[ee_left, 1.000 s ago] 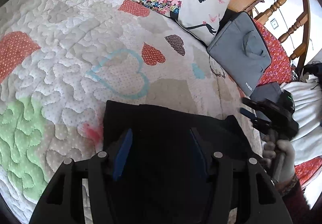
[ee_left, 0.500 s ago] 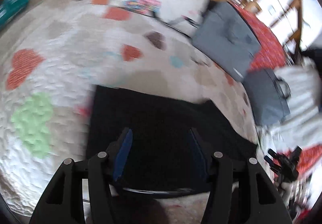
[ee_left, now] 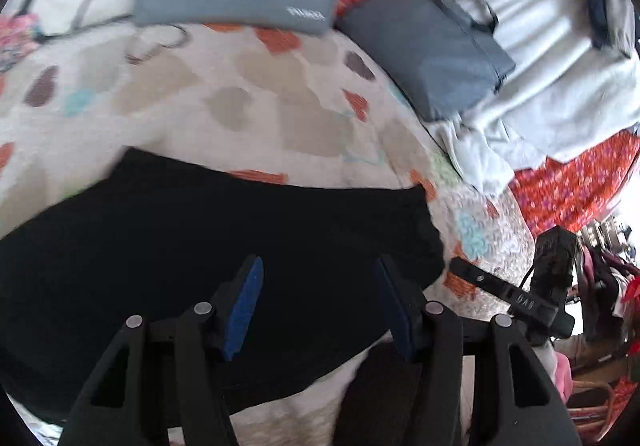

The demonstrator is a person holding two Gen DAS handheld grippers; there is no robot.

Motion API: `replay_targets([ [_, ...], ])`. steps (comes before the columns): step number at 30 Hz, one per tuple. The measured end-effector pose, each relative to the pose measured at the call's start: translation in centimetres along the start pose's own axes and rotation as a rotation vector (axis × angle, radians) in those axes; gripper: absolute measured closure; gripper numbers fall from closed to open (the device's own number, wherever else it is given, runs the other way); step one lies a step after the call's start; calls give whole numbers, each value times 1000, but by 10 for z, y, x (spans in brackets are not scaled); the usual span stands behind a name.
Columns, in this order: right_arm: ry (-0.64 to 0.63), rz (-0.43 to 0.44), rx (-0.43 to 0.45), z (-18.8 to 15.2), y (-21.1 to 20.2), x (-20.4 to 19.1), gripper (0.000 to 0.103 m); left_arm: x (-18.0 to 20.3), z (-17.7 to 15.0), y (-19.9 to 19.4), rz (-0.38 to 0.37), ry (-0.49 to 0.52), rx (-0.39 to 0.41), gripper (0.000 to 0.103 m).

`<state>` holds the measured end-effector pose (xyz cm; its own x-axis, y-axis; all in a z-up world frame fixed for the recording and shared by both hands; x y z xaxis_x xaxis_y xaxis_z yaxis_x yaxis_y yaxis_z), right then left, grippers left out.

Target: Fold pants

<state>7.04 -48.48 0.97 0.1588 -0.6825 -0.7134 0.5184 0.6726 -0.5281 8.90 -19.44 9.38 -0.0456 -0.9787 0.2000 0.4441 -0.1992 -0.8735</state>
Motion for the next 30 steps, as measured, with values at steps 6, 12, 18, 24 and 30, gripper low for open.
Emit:
replay_targets([
  [6, -10, 159, 8, 9, 2, -14, 38, 51, -22, 54, 66, 170, -144, 47],
  [12, 16, 269, -144, 47, 63, -17, 38, 60, -58, 71, 100, 224, -180, 47],
  [18, 62, 92, -167, 90, 117, 4, 101, 58, -60, 74, 94, 212, -175, 47],
  [24, 39, 49, -15, 96, 85, 3, 78, 58, -58, 65, 70, 247, -192, 45],
  [30, 89, 147, 140, 73, -10, 16, 39, 69, -35, 37, -43, 273, -163, 45],
])
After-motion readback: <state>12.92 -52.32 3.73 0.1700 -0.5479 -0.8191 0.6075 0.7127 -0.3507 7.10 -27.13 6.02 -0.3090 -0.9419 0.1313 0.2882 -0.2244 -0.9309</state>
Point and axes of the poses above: each gripper's, at about its wrist camera, not at the fingertips, and y roughly the way its jaws point, x to its right, z to its top, the point moved 2 cm from there along y, roughly the way its jaws point, and after that the axes turned 15 degrees about z, right-handed, at the moved point
